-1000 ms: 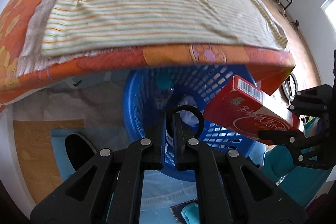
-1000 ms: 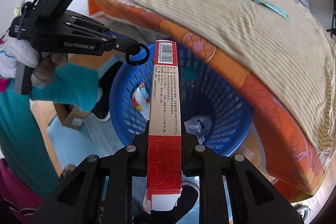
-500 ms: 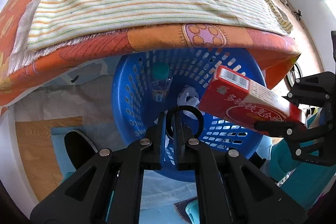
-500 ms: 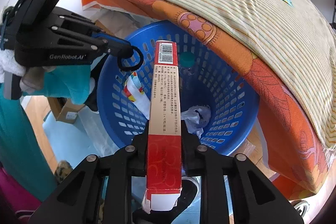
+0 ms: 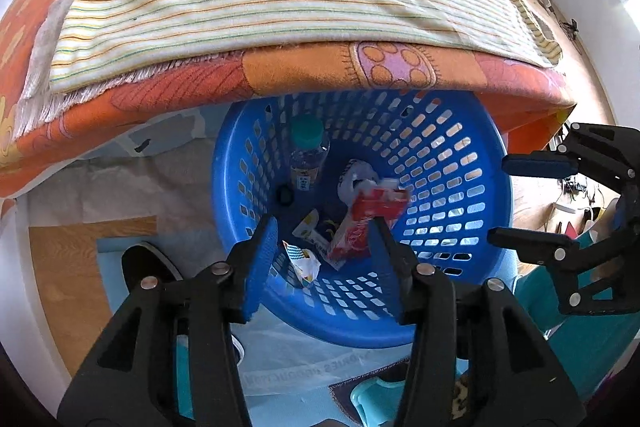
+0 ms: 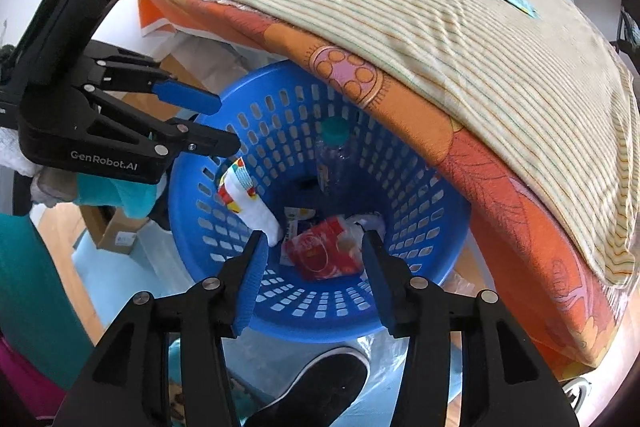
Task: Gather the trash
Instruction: 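Move both tools back toward the milk carton and light-blue tube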
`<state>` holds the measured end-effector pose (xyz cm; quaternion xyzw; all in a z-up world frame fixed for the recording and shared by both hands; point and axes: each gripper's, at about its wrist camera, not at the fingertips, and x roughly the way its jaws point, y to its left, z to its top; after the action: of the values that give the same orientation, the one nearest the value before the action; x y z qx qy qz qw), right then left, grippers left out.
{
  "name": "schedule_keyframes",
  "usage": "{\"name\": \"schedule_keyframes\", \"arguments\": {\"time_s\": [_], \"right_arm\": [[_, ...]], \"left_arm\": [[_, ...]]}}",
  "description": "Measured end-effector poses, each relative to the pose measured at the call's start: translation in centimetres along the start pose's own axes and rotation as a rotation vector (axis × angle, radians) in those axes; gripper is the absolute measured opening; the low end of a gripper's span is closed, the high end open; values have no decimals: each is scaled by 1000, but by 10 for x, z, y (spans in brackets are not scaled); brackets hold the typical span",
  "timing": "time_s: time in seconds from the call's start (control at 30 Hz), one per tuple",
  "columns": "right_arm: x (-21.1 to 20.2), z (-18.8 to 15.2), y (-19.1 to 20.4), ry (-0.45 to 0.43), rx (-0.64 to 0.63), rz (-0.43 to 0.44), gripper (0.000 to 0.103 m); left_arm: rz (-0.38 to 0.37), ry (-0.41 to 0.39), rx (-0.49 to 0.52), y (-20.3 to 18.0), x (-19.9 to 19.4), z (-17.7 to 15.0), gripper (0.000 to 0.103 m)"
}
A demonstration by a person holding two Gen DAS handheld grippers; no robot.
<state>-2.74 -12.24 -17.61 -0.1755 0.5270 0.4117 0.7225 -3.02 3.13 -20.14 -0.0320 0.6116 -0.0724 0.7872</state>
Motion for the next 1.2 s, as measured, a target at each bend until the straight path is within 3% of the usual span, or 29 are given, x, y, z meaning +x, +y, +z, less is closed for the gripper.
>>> {"name": "schedule_keyframes", "arguments": {"time_s": [0.37,0.6,0.77,0.9,1.2], "right_arm": [[-13,6,-8,-62,38,-26,49],[-31,14,-23,-145,104,-31,57],[-45,24,-37,-204,157,-21,57],[-52,36,-51,-242,205,-13,58],[-51,71,-94,-298,344,41,59]], "left_arm": [[-13,-42,-31,4,-16,13,49],[-25,-95,-63,11,-33,30,49],[-30,-131,-73,16,-47,52,49],[-44,-170,-82,19,-59,73,58],[-51,-246,-63,23,-76,136,58]]}}
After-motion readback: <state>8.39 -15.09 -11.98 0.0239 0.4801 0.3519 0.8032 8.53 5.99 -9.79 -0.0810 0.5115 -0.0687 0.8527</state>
